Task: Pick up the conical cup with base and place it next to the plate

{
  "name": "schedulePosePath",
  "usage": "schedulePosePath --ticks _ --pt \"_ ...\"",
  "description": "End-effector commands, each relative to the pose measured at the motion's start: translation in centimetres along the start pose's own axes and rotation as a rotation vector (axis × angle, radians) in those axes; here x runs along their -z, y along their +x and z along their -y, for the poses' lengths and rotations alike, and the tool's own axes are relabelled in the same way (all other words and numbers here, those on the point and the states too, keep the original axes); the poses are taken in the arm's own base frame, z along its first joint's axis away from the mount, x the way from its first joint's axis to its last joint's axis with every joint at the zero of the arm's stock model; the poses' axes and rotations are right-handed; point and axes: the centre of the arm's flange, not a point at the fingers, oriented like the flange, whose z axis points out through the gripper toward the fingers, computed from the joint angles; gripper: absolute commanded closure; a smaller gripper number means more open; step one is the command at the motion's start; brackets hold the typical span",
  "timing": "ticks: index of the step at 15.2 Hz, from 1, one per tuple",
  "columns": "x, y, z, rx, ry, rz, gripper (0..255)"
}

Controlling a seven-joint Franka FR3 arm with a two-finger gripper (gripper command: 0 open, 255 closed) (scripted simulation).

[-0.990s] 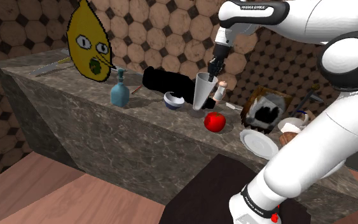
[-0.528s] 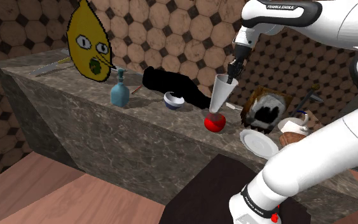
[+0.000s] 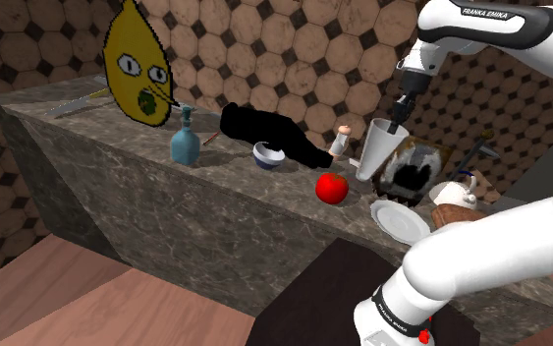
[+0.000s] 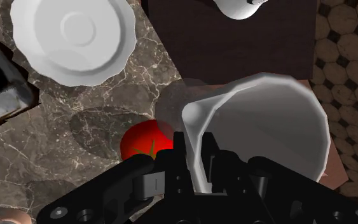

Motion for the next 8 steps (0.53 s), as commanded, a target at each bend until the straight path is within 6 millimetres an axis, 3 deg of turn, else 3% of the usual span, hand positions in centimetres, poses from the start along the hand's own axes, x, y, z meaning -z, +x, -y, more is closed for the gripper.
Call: schedulePosePath --ticks 1,8 --pt "0.5 -2.1 -1.0 0.001 0.000 0.001 255" --pt "2.4 -10.3 -4.8 0.001 0.000 0.001 255"
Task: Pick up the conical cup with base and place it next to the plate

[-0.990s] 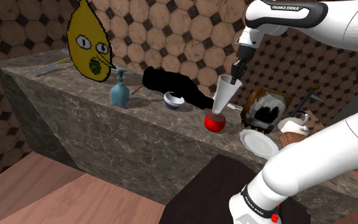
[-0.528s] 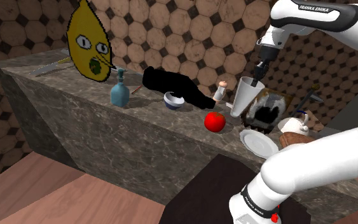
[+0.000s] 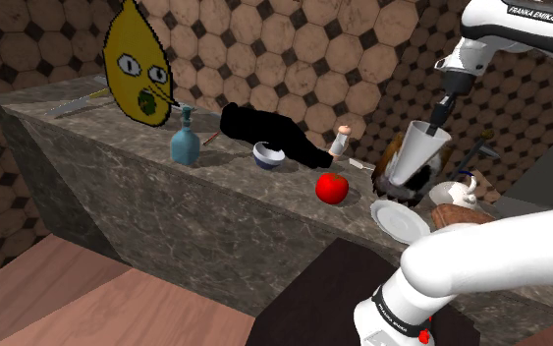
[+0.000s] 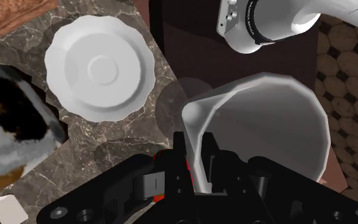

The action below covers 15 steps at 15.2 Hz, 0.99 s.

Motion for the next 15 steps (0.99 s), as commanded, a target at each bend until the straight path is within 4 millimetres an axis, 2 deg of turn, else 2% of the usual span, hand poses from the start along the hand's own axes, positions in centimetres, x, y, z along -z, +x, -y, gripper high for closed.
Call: schedulePosePath --ticks 1,15 --pt "0.2 -2.4 -1.1 0.001 0.000 0.001 255" --pt "3.9 -18.8 -8.7 0.001 0.000 0.001 255"
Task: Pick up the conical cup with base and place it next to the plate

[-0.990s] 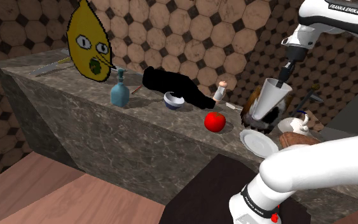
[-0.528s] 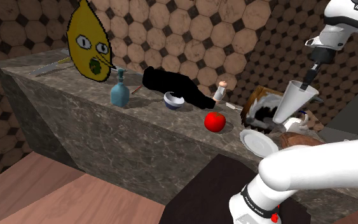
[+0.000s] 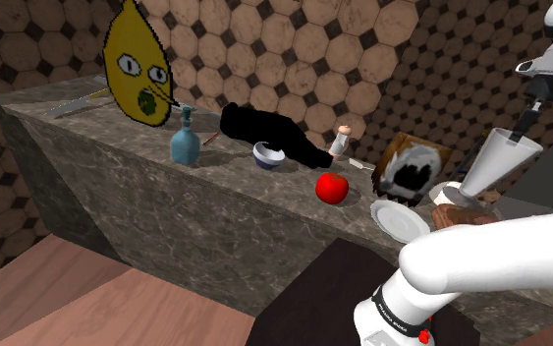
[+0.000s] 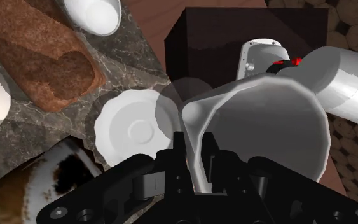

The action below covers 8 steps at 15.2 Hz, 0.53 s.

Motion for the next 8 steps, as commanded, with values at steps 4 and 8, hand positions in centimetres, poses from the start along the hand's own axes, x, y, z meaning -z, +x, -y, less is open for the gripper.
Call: schedulePosePath --ticks 4,8 --pt "1.1 -6.1 -2.4 0.002 0.000 0.001 255" --pt "2.2 -10.8 -4.6 0.002 0.000 0.001 255"
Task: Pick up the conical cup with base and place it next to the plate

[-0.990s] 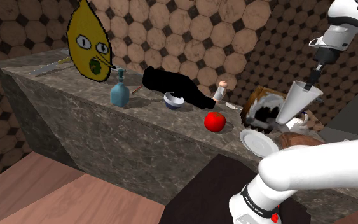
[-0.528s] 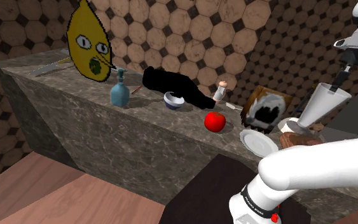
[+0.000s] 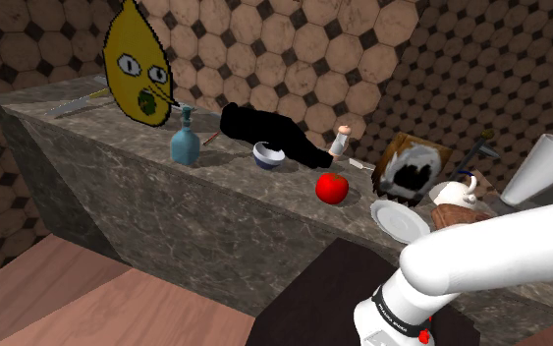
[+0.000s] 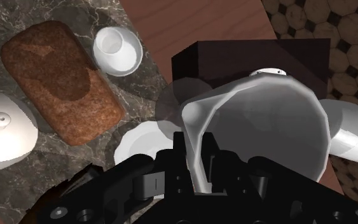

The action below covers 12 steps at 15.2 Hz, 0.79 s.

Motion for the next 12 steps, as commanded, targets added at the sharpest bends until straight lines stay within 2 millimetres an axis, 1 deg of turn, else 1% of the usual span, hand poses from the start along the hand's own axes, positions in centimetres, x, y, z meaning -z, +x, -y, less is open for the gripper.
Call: schedulePosePath --ticks 1,12 --pt "0.0 -1.3 -0.3 0.002 0.000 0.001 255" --pt "-5.7 -0.5 -1.2 0.002 0.000 0.001 255"
